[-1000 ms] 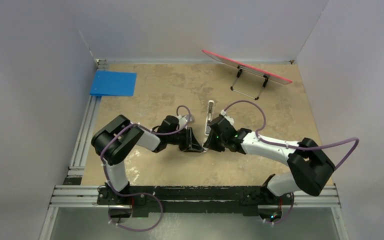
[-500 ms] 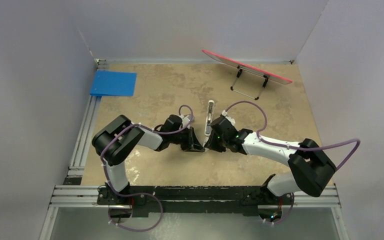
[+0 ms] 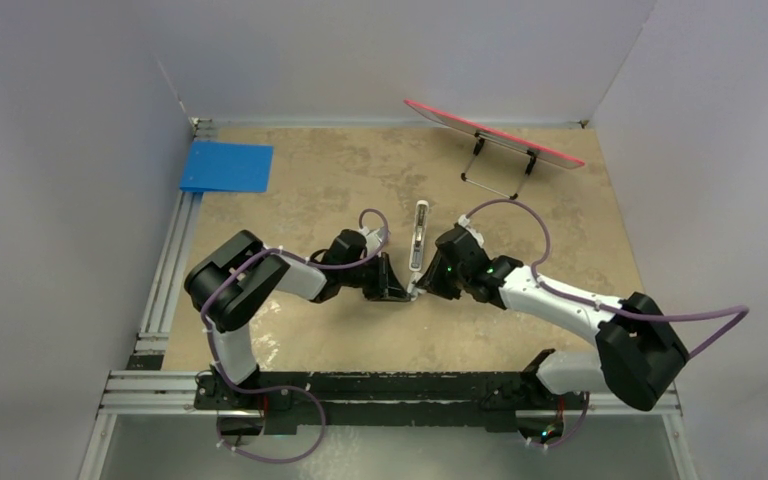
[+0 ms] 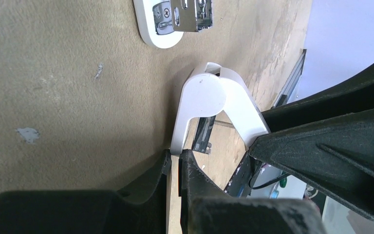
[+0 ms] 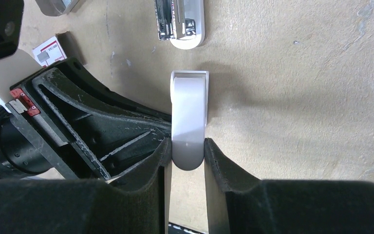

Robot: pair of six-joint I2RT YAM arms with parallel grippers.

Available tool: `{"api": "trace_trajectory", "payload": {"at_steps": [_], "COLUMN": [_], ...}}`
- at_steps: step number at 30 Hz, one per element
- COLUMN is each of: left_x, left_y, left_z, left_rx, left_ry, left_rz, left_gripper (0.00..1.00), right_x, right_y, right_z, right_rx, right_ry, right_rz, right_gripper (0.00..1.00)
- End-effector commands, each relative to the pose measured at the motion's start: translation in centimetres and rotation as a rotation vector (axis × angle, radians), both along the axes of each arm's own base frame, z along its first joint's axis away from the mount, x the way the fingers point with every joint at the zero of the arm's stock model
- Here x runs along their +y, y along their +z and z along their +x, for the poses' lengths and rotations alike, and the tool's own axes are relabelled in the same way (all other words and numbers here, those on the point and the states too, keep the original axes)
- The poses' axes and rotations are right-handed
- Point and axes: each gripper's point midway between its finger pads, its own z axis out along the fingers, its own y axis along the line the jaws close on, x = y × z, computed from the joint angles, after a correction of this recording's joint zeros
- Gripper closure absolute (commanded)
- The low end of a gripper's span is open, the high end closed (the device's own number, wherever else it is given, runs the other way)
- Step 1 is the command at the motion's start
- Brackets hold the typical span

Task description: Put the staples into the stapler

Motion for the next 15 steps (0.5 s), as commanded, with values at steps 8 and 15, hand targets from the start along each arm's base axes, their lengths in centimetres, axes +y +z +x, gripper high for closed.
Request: {"api": "trace_trajectory", "payload": {"at_steps": [8,15], "left_x": [0.7,0.6], "left_y": [-1.8,-2.0], "left_z": [-1.4,-1.6], "left_rx": [0.013,0.013], "left_ry": [-0.058,-0.077], "left_rz": [0.062,0.069], "left_gripper": [1.00,1.00], "right_x": [-3.4,-4.4], "right_y": [2.2,2.2], "right_z": [4.6,6.0], "right_rx": [-0.165,-0.188], "right_ry": [-0.179,-0.247], "right_rz": [-0.099,-0.154], "right_gripper": [0.82,0.80]}}
